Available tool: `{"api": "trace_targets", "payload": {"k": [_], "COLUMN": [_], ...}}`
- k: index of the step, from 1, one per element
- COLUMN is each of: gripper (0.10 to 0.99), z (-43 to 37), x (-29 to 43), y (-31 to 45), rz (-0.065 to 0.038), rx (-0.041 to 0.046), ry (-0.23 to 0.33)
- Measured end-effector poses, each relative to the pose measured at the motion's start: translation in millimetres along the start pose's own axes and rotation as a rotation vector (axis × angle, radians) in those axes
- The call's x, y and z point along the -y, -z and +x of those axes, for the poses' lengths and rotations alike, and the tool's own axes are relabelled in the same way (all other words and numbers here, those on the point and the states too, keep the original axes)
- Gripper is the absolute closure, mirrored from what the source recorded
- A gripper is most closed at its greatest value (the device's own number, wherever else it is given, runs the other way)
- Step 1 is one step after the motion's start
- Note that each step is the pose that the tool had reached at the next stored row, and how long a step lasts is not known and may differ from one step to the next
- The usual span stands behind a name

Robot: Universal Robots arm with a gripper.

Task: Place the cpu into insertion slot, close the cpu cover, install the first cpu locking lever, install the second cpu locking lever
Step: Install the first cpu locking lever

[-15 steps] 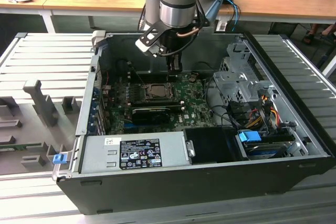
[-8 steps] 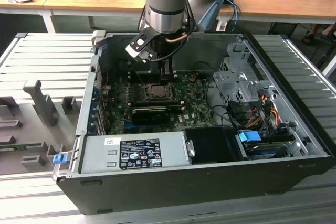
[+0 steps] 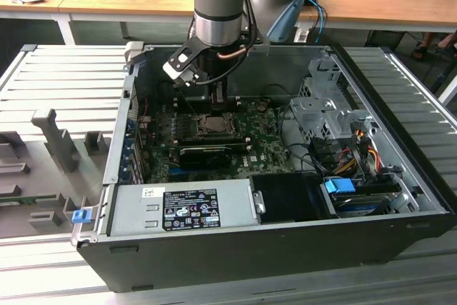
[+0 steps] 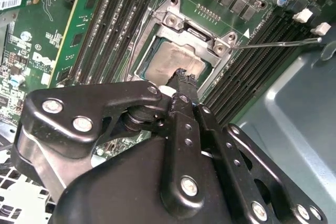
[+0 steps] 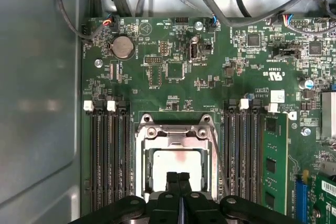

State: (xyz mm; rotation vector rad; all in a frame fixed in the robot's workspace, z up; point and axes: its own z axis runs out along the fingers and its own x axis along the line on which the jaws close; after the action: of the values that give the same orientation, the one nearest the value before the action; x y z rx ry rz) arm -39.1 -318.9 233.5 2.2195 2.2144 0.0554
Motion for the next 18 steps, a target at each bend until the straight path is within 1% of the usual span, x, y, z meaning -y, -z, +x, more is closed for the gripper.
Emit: {"api": "trace_targets", "payload": {"k": [5, 6, 7, 9, 11, 14, 16, 18], "gripper": [0.98, 0.98, 0.98, 0.98, 0.98, 0.98, 0.98, 0.98], "z": [0.1, 0.1, 0.2, 0.4, 0.6, 0.8, 0.9, 0.8], "x": [0.0, -0.1, -0.2, -0.5, -0.7, -0.9, -0.9, -0.9], "y": [3.3, 5.7, 9.5, 20.9, 30.6, 39.7, 39.6, 39.4], "rz": [0.0, 0.0, 0.0, 0.0, 0.0, -0.001, 0.0, 0.001], "rx": [-0.0002, 0.0001, 0.0, 0.0, -0.0001, 0.0002, -0.0007, 0.0055], "ry": [0.0, 0.0, 0.0, 0.0, 0.0, 0.0, 0.035, 0.067]}}
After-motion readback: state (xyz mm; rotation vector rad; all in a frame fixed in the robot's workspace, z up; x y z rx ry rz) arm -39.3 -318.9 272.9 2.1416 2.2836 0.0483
